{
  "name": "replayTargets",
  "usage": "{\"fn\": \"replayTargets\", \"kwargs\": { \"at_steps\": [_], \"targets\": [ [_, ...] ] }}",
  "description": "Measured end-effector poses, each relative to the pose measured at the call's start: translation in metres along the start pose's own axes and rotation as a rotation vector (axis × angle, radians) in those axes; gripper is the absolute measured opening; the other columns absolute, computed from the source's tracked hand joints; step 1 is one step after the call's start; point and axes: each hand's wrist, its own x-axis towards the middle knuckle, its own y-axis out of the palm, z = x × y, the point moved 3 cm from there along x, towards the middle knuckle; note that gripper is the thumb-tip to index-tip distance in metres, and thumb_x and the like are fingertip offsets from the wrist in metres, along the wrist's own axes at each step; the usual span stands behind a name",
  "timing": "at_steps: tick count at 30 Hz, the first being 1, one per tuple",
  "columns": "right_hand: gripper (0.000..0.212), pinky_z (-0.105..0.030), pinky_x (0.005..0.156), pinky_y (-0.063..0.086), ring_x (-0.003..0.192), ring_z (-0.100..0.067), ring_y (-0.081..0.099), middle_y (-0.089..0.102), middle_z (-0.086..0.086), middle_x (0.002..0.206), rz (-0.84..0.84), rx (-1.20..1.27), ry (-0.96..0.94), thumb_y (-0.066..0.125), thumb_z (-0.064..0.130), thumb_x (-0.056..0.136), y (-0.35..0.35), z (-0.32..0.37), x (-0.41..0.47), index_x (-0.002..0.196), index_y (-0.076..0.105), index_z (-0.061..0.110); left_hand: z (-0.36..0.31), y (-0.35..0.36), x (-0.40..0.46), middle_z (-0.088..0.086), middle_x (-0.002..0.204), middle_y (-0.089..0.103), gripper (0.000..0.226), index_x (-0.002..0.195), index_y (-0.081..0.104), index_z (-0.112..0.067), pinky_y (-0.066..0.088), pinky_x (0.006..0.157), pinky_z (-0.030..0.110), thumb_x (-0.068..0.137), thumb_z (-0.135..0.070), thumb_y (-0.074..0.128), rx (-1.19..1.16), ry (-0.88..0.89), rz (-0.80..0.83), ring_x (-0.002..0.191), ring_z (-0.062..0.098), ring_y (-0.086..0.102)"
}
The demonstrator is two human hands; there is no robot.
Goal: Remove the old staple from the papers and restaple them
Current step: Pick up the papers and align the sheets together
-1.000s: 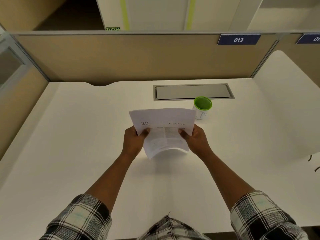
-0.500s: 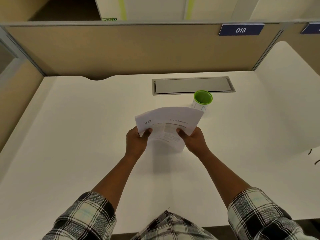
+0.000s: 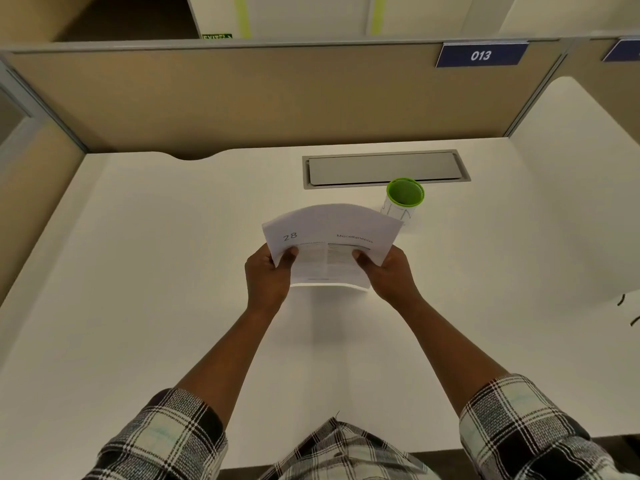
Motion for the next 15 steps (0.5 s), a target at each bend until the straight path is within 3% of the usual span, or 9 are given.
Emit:
{"fn": "replayTargets", "kwargs": {
  "at_steps": [6, 11, 15],
  "targets": [
    [0.034, -0.027, 0.086, 0.055, 0.102, -0.014, 0.065, 0.07, 0.002, 0.111, 0.037, 0.046, -0.021, 0.07, 0.022, 0.087, -0.0042, 0.0011, 0.0021, 0.12, 0.064, 0.015, -0.0026, 0.0003, -0.0005, -0.014, 0.094, 0.069, 0.022, 0.105, 0.067, -0.02, 0.053, 0.07, 0.011, 0.084, -0.018, 0.073, 0.01, 0.003, 0.024, 0.085, 0.0, 0.066],
    [0.028, -0.023, 0.084, 0.054, 0.095, -0.005, 0.065, 0.069, 0.009, 0.106, 0.023, 0.015, -0.041, 0.067, 0.02, 0.089, -0.0069, 0.0003, 0.0036, 0.118, 0.066, 0.018, 0.0012, 0.0022, 0.0027, 0.0, 0.098, 0.071, 0.021, 0.108, 0.069, -0.012, 0.056, 0.078, 0.027, 0.087, -0.015, 0.07, 0.03, -0.027, 0.059, 0.092, 0.02, 0.068],
    [0.026, -0.019, 0.082, 0.054, 0.093, -0.006, 0.064, 0.067, 0.012, 0.105, 0.009, -0.02, -0.086, 0.065, 0.022, 0.091, -0.0078, 0.0041, 0.0033, 0.117, 0.066, 0.018, -0.0007, 0.001, 0.0027, 0.003, 0.1, 0.071, 0.022, 0.11, 0.068, -0.009, 0.057, 0.079, 0.032, 0.089, -0.015, 0.068, 0.031, -0.019, 0.068, 0.092, 0.023, 0.068]
  ]
}}
